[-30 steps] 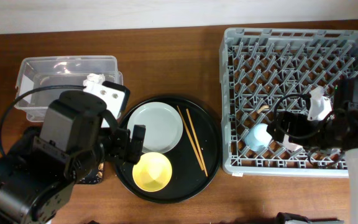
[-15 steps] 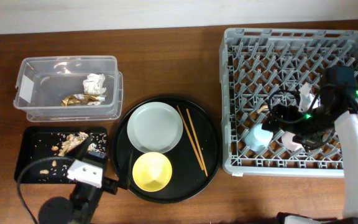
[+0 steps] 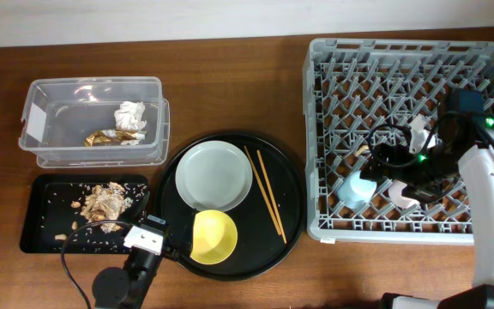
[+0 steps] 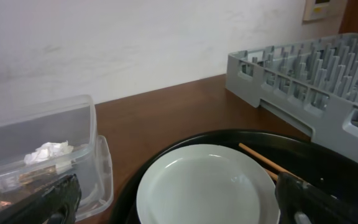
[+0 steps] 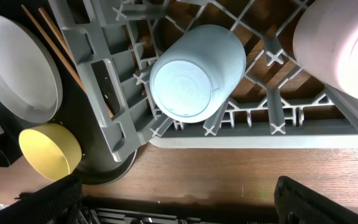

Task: Sort waste into correct bins and load items into the dishwasher rack
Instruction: 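Grasp the yellow bowl with the right gripper and lift it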

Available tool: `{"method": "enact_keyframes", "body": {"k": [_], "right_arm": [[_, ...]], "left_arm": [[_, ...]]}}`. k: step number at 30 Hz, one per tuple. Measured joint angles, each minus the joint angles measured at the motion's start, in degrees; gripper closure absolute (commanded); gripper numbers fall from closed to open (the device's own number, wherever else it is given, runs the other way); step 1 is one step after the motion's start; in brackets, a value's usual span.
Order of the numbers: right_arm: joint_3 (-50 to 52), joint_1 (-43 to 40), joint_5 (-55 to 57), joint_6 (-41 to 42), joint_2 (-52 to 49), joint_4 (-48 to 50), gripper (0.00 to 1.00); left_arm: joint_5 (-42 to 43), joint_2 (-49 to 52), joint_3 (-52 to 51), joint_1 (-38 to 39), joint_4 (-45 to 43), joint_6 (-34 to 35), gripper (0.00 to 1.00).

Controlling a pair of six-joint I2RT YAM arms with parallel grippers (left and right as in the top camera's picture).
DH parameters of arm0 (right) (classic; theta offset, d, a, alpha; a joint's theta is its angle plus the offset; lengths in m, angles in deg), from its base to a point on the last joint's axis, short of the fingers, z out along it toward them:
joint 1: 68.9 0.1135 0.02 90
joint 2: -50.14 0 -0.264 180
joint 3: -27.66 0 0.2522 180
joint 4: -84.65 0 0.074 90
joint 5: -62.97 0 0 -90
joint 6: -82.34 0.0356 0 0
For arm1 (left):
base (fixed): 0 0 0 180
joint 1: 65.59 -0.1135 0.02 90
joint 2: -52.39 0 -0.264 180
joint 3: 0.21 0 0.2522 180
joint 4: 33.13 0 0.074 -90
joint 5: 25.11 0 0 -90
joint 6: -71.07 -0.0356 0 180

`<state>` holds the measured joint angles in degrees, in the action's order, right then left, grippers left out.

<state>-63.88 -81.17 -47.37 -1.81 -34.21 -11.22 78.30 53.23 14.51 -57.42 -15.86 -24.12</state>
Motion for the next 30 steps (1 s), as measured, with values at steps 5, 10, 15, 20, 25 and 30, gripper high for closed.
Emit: {"method": "enact_keyframes", "body": {"k": [5, 10, 15, 20, 25, 30], "right_arm": [[0.0, 0.0, 0.0, 0.0, 0.0, 0.0, 0.02], [0.0, 0.0, -0.1, 0.9, 0.0, 1.4, 0.09], [0.0, 5.7, -5.7, -1.1, -0.1, 7.1, 0.20], [1.5, 38.3, -2.2, 4.0, -0.2, 17.6, 0.20], [5.5, 55.2, 6.6, 19.9, -1.3, 27.9, 0.25], [9.7, 63.2, 8.3, 29.8, -14.9, 36.5, 0.39]], "left_arm": [[0.1, 0.0, 0.0, 0.0, 0.0, 0.0, 0.01], [0.2, 0.0, 0.0, 0.0, 0.0, 0.0, 0.01], [0.2, 0.0, 0.0, 0.0, 0.0, 0.0, 0.01], [0.3, 0.0, 0.0, -0.1, 0.0, 0.0, 0.00], [0.4, 0.0, 0.0, -0.6, -0.1, 0.0, 0.01], [0.7, -0.1, 0.0, -8.3, -0.1, 0.0, 0.01]]}}
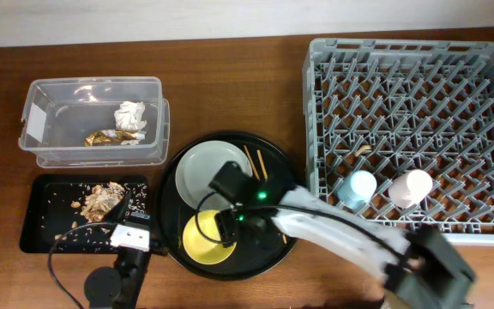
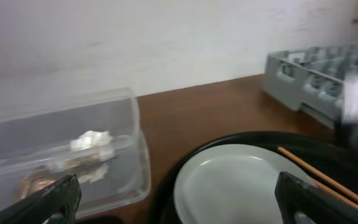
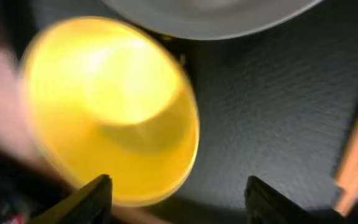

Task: Sort waste into correct bins and load items into the dishwasher rack
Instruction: 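Grasp the yellow bowl with the right gripper and lift it, then place the yellow bowl into the dish rack with the right gripper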

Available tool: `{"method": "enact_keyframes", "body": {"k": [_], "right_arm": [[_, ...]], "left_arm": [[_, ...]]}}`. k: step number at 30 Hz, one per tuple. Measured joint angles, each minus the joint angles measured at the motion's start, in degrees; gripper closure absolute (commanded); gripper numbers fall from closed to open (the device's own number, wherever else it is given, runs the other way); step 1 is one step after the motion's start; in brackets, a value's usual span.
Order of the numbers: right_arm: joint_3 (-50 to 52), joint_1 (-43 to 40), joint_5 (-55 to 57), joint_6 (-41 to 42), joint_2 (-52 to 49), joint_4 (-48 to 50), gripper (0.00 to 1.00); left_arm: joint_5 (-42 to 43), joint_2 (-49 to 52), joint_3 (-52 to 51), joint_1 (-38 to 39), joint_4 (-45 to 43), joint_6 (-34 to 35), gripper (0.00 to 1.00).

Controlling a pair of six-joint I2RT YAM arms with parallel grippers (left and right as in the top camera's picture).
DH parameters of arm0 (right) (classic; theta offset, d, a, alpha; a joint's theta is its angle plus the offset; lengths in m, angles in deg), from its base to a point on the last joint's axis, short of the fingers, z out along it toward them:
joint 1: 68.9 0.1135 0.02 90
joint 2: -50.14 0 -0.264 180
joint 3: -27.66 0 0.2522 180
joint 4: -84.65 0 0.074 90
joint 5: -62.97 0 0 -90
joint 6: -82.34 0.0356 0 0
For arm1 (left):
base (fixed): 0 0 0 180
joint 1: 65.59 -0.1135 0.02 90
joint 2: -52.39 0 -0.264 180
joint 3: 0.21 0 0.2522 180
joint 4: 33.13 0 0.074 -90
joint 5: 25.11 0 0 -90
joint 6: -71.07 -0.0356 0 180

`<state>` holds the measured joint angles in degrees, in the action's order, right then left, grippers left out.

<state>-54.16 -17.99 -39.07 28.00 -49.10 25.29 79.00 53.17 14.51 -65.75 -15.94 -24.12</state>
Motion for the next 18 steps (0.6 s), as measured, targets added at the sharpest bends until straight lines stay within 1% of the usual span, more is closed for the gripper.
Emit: {"method": "enact_keyframes", "body": {"k": [1, 2, 3, 4, 5, 8, 10, 11, 13, 15, 17, 18], "right_arm": [[0.1, 0.0, 0.0, 1.5, -3.9, 1.2, 0.53], [0.3, 0.0, 0.0, 1.9, -5.5, 1.4, 0.67], [0.3, 0.0, 0.0, 2.3, -6.4, 1.4, 0.82], [0.4, 0.0, 0.0, 2.7, -7.2, 1.3, 0.92], [0.4, 0.0, 0.0, 3.1, -7.3, 1.3, 0.96], [0.4, -0.2, 1.3, 2.8, -6.6, 0.1, 0.96], [0.4, -1.2, 7.0, 2.6, -1.0, -5.6, 0.96], [-0.1, -2.0, 12.3, 1.8, 4.7, -9.8, 0.96], [-0.7, -3.1, 19.0, 0.1, 12.6, -12.2, 0.96], [-1.3, -6.6, 33.4, -2.4, 24.3, -14.8, 0.96], [-1.6, -12.1, 46.6, -3.1, 31.0, -14.4, 0.96], [-1.6, -14.2, 49.9, -3.3, 32.1, -14.1, 0.96]], "left_arm": [[0.0, 0.0, 0.0, -0.4, 0.0, 0.0, 0.01], [0.0, 0.0, 0.0, -0.4, 0.0, 0.0, 0.01], [0.1, 0.0, 0.0, -0.4, 0.0, 0.0, 0.01], [0.1, 0.0, 0.0, -0.4, 0.0, 0.0, 0.00], [0.1, 0.0, 0.0, -0.4, 0.0, 0.0, 0.01], [0.0, 0.0, 0.0, -0.4, 0.0, 0.0, 0.01], [0.1, 0.0, 0.0, -0.4, 0.0, 0.0, 0.01], [0.1, 0.0, 0.0, -0.4, 0.0, 0.0, 0.01], [0.1, 0.0, 0.0, -0.4, 0.0, 0.0, 0.01], [0.1, 0.0, 0.0, -0.4, 0.0, 0.0, 0.01], [0.1, 0.0, 0.0, -0.4, 0.0, 0.0, 0.01], [0.1, 0.0, 0.0, -0.4, 0.0, 0.0, 0.01]]}}
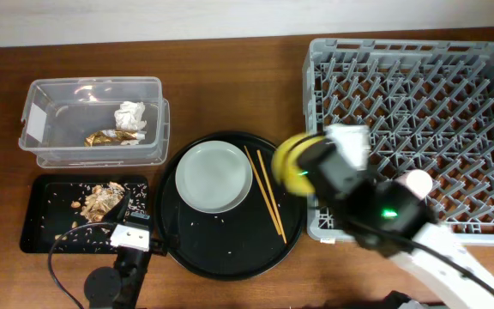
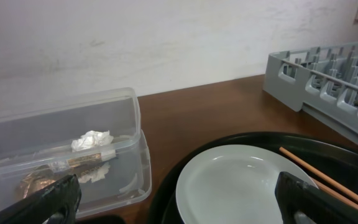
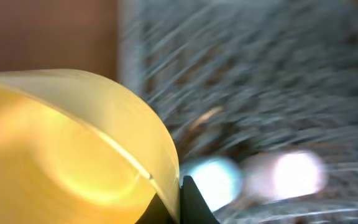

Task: Sort waste into correct bins and load items into the dishwasher rack
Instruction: 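Place the yellow bowl into the dish rack with the right gripper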

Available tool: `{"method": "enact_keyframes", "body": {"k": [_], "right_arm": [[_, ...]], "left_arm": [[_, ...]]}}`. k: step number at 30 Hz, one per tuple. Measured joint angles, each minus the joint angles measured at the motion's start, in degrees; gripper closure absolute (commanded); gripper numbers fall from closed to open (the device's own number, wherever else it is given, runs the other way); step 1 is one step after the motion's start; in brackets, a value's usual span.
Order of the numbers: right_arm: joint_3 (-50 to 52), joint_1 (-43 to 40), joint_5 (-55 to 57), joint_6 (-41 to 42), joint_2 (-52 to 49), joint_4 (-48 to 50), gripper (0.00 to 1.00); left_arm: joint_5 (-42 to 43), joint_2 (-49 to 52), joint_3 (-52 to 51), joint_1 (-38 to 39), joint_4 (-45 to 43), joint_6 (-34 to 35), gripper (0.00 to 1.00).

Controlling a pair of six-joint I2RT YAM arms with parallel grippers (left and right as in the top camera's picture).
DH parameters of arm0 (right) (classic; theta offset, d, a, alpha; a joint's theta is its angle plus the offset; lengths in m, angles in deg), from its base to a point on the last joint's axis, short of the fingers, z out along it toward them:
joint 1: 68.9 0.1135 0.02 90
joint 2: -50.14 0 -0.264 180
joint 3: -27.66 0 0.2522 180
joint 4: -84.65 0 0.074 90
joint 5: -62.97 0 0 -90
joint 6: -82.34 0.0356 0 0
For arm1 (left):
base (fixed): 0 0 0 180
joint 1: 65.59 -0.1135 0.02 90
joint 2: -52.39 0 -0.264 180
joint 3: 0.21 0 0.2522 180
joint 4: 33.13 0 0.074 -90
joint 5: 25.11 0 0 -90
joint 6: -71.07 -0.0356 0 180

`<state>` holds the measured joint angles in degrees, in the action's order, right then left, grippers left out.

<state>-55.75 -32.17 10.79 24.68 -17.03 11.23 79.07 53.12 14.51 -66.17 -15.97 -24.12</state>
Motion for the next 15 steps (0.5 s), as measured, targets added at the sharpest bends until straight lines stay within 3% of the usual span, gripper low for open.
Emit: {"method": "enact_keyframes", "body": {"k": [3, 7, 10, 15], "right_arm": [[0.0, -12.8, 15.0, -0.8, 0.6, 4.9, 0.96], [-0.1, -29.0, 22.4, -2.4, -8.3, 14.2, 0.96], [-0.1, -34.2, 23.8, -6.9, -19.1, 18.2, 0.96], [-0.3, -34.0, 27.6, -16.8, -33.5, 23.2, 0.96]], "left_arm": [[0.0, 0.0, 0.0, 0.0, 0.0, 0.0, 0.00], [0.0, -0.1, 0.0, 0.0, 0.0, 0.0, 0.01], [0.0, -0.1, 0.0, 0.0, 0.0, 0.0, 0.01], [0.0, -0.1, 0.0, 0.0, 0.0, 0.0, 0.01]]}}
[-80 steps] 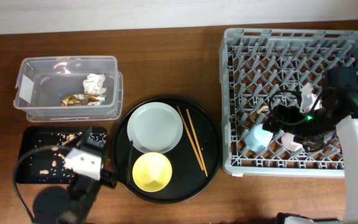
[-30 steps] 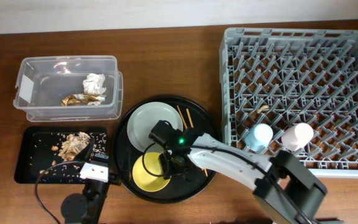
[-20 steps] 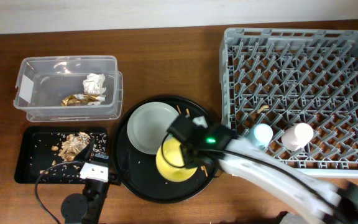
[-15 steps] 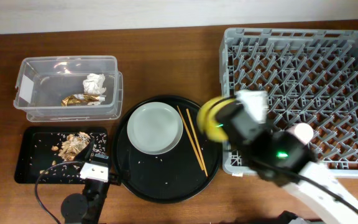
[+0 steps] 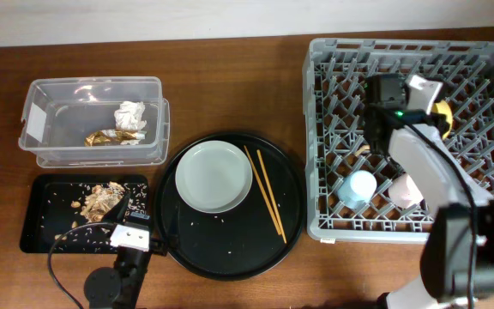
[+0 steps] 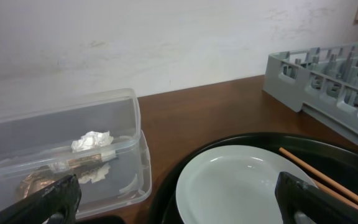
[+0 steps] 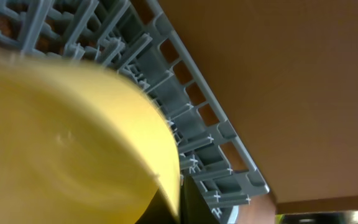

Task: Sort waste into correct bins and load items into the dishwasher rack
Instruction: 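Place the yellow bowl into the dish rack with the right gripper, then grasp the white plate with the right gripper and stand it in the rack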

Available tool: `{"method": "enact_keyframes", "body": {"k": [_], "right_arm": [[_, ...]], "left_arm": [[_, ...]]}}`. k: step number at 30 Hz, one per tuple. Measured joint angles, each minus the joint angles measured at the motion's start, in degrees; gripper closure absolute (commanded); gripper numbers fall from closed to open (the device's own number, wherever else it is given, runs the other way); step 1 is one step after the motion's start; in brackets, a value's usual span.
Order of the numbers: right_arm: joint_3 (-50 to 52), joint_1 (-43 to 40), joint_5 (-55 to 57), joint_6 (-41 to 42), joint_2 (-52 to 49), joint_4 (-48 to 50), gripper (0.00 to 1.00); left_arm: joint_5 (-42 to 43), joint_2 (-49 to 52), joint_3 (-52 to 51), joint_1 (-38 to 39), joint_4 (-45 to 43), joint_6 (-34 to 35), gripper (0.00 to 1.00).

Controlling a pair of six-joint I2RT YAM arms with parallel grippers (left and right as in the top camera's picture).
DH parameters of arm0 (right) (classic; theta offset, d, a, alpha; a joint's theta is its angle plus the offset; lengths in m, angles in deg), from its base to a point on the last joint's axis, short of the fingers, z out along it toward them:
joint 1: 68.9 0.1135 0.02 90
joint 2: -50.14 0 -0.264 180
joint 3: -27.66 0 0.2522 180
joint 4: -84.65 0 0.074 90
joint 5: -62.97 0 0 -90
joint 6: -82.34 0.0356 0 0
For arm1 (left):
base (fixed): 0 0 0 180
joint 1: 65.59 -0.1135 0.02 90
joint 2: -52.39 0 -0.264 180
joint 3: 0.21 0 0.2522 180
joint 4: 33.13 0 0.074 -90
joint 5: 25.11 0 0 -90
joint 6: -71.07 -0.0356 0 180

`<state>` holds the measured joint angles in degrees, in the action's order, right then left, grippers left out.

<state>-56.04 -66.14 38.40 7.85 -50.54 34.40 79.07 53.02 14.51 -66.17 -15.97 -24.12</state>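
My right gripper (image 5: pixel 427 96) is shut on the yellow bowl (image 5: pixel 442 112) and holds it tilted over the back right part of the grey dishwasher rack (image 5: pixel 320 225). The bowl (image 7: pixel 67 143) fills most of the right wrist view, with rack bars (image 7: pixel 191 93) behind it. A blue cup (image 5: pixel 358 187) and a pink cup (image 5: pixel 406 190) stand upside down in the rack's front. A white plate (image 5: pixel 214 176) and two chopsticks (image 5: pixel 265 192) lie on the round black tray (image 5: pixel 230 257). My left gripper (image 5: pixel 135 237) rests open at the tray's front left, facing the plate (image 6: pixel 235 186).
A clear bin (image 5: pixel 41 129) at back left holds a crumpled tissue (image 5: pixel 130 115) and a gold wrapper (image 5: pixel 108 136). A black rectangular tray (image 5: pixel 41 240) in front of it carries food scraps (image 5: pixel 103 201). The rack's near wall (image 6: pixel 328 81) shows at the right of the left wrist view.
My right gripper, with the yellow bowl in it, has gone from the rack's left edge to over its back right part. The left arm has not moved.
My right gripper was open over the cups in the rack while the yellow bowl lay on the black tray. Then it was down at the bowl on the tray. Then it held the bowl beside the rack's left edge, and now holds it over the rack.
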Motion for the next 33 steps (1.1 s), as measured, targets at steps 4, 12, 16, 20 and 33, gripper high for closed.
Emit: {"method": "enact_keyframes", "body": {"k": [4, 12, 16, 20, 33], "right_arm": [[-0.7, 6.3, 2.4, -2.4, -0.8, -1.7, 0.96], [-0.7, 15.6, 1.5, -4.3, -1.3, -10.7, 0.48], [-6.2, 20.8, -11.0, -1.6, -0.3, -20.5, 0.48], [-17.5, 23.6, -43.6, 1.2, 4.5, -23.1, 0.48], [-4.5, 37.0, -78.0, 29.2, -13.3, -4.9, 0.88]], "left_arm": [[0.0, 0.0, 0.0, 0.0, 0.0, 0.0, 0.01], [0.0, 0.0, 0.0, 0.0, 0.0, 0.0, 0.01], [0.0, 0.0, 0.0, 0.0, 0.0, 0.0, 0.01], [0.0, 0.0, 0.0, 0.0, 0.0, 0.0, 0.00], [0.0, 0.0, 0.0, 0.0, 0.0, 0.0, 0.01]]}}
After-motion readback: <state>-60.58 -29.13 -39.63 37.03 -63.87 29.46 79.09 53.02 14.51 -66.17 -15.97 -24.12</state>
